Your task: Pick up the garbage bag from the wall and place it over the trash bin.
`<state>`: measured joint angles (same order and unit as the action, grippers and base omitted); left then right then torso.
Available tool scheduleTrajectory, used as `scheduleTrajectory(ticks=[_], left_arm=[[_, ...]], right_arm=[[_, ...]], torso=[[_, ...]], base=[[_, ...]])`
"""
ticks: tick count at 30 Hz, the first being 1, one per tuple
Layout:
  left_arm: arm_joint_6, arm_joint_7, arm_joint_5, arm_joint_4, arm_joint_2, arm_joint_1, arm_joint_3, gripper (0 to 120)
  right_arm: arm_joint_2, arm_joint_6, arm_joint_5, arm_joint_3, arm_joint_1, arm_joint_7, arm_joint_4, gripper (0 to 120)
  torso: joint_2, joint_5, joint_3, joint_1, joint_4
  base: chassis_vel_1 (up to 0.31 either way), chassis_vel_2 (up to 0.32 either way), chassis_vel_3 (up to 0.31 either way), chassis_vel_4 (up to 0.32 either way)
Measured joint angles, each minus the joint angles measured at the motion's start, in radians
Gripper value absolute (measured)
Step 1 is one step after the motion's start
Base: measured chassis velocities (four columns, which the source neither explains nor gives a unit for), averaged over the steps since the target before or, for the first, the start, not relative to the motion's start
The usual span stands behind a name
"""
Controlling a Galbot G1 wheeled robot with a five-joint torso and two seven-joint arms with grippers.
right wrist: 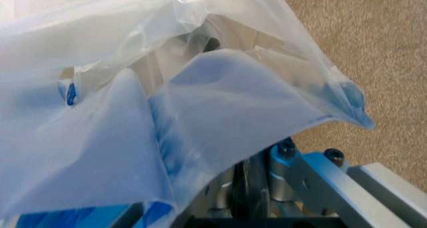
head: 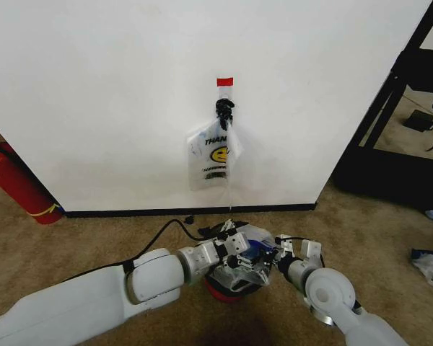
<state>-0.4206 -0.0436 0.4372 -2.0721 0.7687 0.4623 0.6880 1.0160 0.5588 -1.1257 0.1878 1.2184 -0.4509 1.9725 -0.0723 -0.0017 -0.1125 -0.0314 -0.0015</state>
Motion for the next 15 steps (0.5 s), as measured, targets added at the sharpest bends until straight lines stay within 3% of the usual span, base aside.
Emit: scheduleTrajectory(ticks=[11, 15], left_arm=[[-0.008, -0.020, -0.019, 0.071, 0.055, -0.031, 0.041, 56], [-0.008, -0.025, -0.024, 0.091, 0.064, -0.038, 0.049, 38]], right_arm=[[-0.013, 0.005, -0.010, 0.014, -0.003, 0.006, 0.002, 0], [-0.014, 0.006, -0.009, 0.013, 0.003, 0.007, 0.005, 0]], torso=[[0.000, 0.0000, 0.000, 0.000, -0.0001], [0.000, 0.0000, 0.000, 0.000, -0.0002]], base=[[0.000, 0.000, 0.000, 0.000], [0.000, 0.000, 0.000, 0.000]])
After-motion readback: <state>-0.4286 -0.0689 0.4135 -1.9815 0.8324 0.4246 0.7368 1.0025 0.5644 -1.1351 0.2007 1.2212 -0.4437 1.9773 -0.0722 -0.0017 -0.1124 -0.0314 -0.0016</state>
